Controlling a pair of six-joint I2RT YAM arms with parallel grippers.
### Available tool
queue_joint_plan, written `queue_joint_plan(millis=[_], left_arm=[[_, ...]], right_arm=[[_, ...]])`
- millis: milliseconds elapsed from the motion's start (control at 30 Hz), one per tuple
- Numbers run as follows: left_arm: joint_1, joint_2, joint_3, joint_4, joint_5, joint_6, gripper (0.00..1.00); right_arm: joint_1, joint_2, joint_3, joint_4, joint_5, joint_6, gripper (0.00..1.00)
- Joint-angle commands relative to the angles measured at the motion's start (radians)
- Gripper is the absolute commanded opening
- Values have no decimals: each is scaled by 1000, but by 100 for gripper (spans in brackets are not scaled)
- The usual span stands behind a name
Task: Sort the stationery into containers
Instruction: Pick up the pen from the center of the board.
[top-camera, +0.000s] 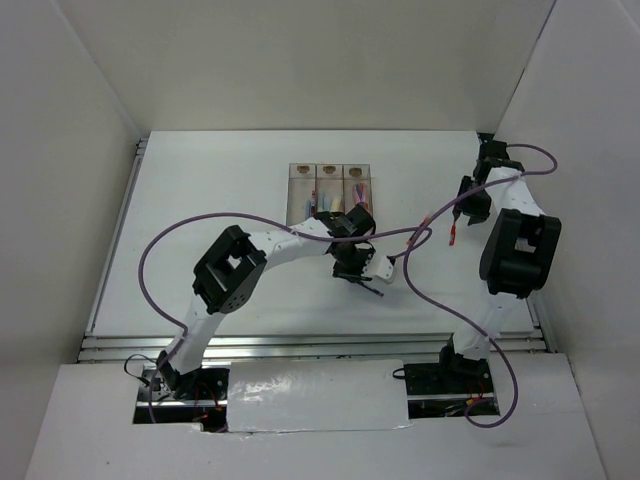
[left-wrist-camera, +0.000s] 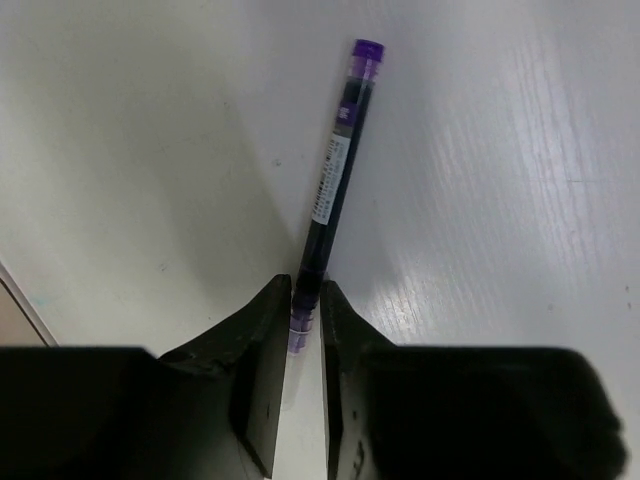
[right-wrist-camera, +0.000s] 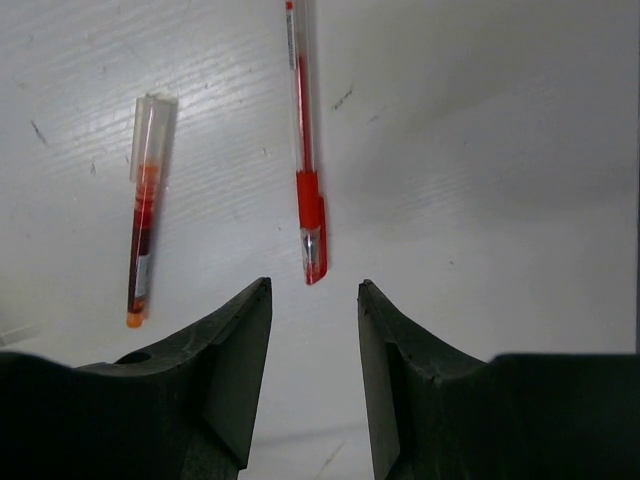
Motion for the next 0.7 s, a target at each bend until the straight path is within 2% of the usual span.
queue_joint_plan(millis=[0,200,300,333,500,667], left_arm=[[-10,43,-4,-70,11,31,28],[-12,15,-63,-67,6,36,20],[-12,1,-66,-83,16,33,3],[-12,-10,-75,-77,19,14,1],[-12,-103,-74,-64,68,-59,0],[-1,-236,-8,-64,134,-220,0]], right_arm=[[5,50,80,31,44,45,47],[2,133,129,33,64,66,46],[3,150,135,31,59,68,46],[5,154,139,34,59,69,46],[6,202,174,31,74,72,45],[8,245,212,14,80,66,40]])
